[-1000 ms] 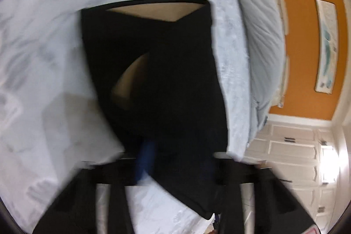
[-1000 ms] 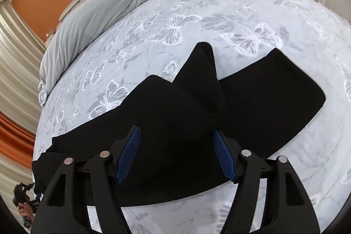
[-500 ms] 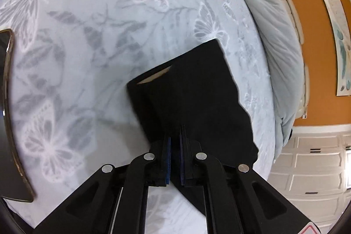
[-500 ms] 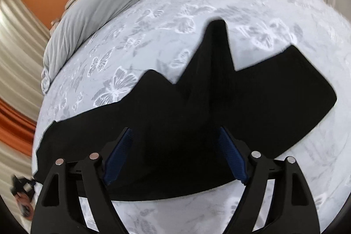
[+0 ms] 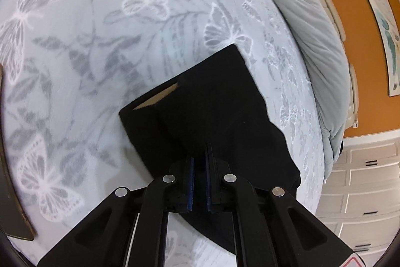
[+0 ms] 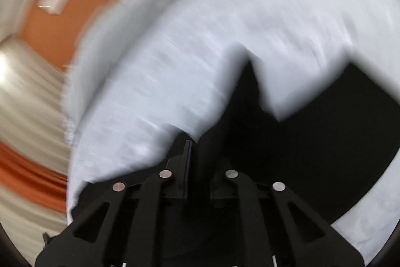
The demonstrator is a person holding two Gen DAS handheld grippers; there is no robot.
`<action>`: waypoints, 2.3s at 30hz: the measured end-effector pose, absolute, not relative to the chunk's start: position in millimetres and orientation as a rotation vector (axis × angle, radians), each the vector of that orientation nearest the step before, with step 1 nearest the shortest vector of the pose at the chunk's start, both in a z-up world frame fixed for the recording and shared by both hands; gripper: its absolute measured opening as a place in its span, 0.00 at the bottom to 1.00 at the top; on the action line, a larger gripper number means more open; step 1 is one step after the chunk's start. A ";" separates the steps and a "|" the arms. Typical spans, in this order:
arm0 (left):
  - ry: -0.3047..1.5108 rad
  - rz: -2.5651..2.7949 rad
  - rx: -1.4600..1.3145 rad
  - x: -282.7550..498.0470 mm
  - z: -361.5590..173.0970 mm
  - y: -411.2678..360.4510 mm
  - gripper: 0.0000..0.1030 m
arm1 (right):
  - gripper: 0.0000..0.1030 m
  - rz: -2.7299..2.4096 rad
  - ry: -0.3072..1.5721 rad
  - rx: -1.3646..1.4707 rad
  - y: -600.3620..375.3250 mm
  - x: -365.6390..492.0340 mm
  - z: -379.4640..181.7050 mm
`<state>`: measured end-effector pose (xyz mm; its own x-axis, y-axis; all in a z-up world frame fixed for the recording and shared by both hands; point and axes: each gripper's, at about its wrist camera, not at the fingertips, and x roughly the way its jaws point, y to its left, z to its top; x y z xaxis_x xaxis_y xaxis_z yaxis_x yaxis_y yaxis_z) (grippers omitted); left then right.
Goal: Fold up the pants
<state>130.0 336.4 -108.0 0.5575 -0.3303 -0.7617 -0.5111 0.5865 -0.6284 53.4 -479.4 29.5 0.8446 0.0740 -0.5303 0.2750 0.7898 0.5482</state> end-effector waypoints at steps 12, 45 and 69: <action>1.068 0.193 -0.944 134.3 -118.6 331.8 0.05 | 0.29 -0.418 0.844 0.697 -556.2 -11.7 -38.0; 1.008 0.198 -0.919 106.9 -93.0 334.3 0.13 | 0.30 -0.760 0.829 0.606 -583.5 -43.5 -14.8; 1.060 0.245 -0.483 126.3 -91.9 259.5 0.42 | 0.41 0.324 0.903 0.118 -154.7 170.2 10.1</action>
<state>126.3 259.5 -91.9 0.4751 -0.0356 -0.8792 -0.4183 0.8699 -0.2613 170.2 -154.7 10.1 0.5745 0.3253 -0.7511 -0.2264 0.9450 0.2360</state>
